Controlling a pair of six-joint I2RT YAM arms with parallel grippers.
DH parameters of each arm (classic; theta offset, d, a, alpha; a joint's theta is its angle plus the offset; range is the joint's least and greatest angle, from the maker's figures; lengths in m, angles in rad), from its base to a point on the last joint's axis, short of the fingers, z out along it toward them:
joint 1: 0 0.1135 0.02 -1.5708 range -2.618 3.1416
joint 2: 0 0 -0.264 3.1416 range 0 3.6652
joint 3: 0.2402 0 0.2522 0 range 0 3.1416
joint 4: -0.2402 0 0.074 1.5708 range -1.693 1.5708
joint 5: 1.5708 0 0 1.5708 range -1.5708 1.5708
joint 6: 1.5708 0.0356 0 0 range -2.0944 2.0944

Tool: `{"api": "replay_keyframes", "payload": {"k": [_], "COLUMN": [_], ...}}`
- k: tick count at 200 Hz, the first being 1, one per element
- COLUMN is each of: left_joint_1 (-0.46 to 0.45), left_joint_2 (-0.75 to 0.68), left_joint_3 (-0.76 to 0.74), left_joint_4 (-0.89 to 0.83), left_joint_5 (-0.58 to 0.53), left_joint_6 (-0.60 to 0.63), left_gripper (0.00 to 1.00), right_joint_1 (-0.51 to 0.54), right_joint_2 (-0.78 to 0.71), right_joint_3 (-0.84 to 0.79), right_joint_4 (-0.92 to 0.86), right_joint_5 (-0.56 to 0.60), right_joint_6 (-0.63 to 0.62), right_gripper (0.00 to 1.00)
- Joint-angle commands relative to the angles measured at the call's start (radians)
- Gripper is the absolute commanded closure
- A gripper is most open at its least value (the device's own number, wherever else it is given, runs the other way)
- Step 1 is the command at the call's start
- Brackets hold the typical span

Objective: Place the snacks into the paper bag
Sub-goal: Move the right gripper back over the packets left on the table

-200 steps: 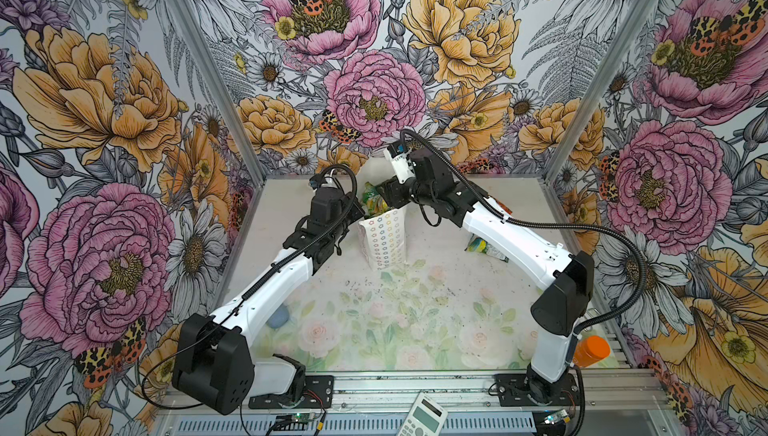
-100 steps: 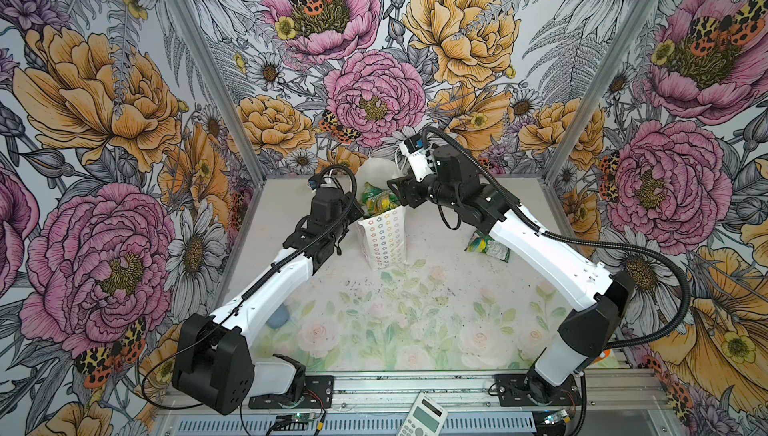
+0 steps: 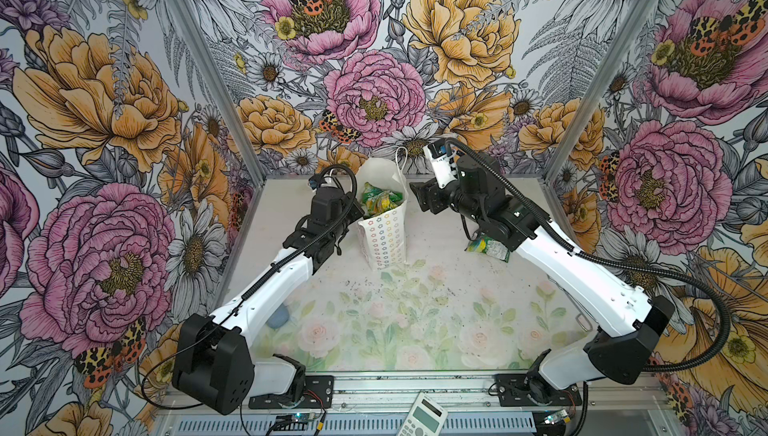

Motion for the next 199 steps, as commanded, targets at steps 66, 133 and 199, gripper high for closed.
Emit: {"api": "replay_keyframes", "payload": {"k": [66, 133, 199], "left_joint_1": [-0.009, -0.011, -0.012], "left_joint_2": [-0.009, -0.015, -0.012], "left_joint_3": [0.029, 0.03, 0.029], "left_joint_4": [0.009, 0.004, 0.006], "left_joint_5": [0.012, 0.005, 0.008], "left_joint_6": [-0.002, 0.001, 0.001], "left_gripper": [1.0, 1.0, 1.0], "right_joint_1": [-0.067, -0.138, -0.196], "right_joint_2": [-0.125, -0.139, -0.13], "right_joint_3": [-0.117, -0.164, -0.209], "right_joint_4": [0.007, 0.007, 0.007], "right_joint_5": [0.142, 0.185, 0.277], "right_joint_6": [0.041, 0.112, 0.183], "right_gripper": [0.11, 0.0, 0.0]}}
